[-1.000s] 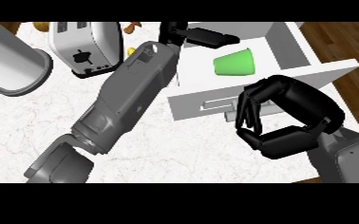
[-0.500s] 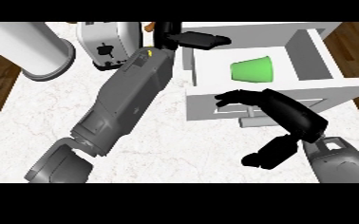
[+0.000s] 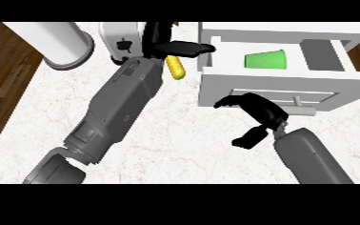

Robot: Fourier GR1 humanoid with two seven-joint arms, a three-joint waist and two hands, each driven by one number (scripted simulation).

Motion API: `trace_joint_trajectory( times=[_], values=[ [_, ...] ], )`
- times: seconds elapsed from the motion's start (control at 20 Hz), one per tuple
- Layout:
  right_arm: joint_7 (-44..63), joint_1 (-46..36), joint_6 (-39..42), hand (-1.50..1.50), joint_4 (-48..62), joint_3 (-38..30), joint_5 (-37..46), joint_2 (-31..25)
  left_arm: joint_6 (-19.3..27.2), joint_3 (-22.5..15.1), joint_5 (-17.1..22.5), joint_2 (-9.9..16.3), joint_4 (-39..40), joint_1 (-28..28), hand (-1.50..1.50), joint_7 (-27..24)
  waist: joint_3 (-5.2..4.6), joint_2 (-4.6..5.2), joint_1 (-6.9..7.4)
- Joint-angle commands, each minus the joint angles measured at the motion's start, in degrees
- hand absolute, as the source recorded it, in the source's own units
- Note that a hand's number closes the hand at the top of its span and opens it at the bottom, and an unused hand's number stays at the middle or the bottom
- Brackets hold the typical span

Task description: Pick up the cup, place it into the drawer and close the drawer

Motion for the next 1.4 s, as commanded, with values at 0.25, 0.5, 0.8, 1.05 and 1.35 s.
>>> trace_joint_trajectory(
  times=[0.25, 0.5, 0.8, 1.05, 1.35],
  values=[
    [-13.69, -12.96, -10.37, 1.50, 28.50, -6.31, 3.87, 2.61, -4.45, -0.49, 0.25, 5.21, -7.85, 6.71, -1.50, 2.98, 0.17, 0.13, 4.40],
    [-17.97, -20.87, -13.01, 1.50, 37.31, -12.84, 1.47, 0.69, -7.35, -0.13, 0.83, 7.26, -10.47, 11.89, -1.50, 1.67, 0.20, 0.77, 5.59],
    [-16.31, -30.91, -12.16, 1.50, 43.10, -18.85, -1.29, -4.49, -8.47, -0.16, 1.20, 8.69, -12.63, 11.09, -1.50, 4.35, 0.23, 1.60, 7.15],
    [-15.64, -31.44, -11.43, 1.50, 43.58, -20.73, -3.33, -5.09, -9.38, -0.84, 0.97, 9.18, -14.11, 12.44, -1.50, 4.84, 0.27, 1.93, 8.45],
    [-14.56, -32.91, -7.58, 1.50, 41.41, -22.03, -5.56, -7.60, -11.97, -1.78, 0.94, 9.87, -15.31, 14.57, -1.50, 5.34, 0.12, 1.84, 9.81]
  ],
)
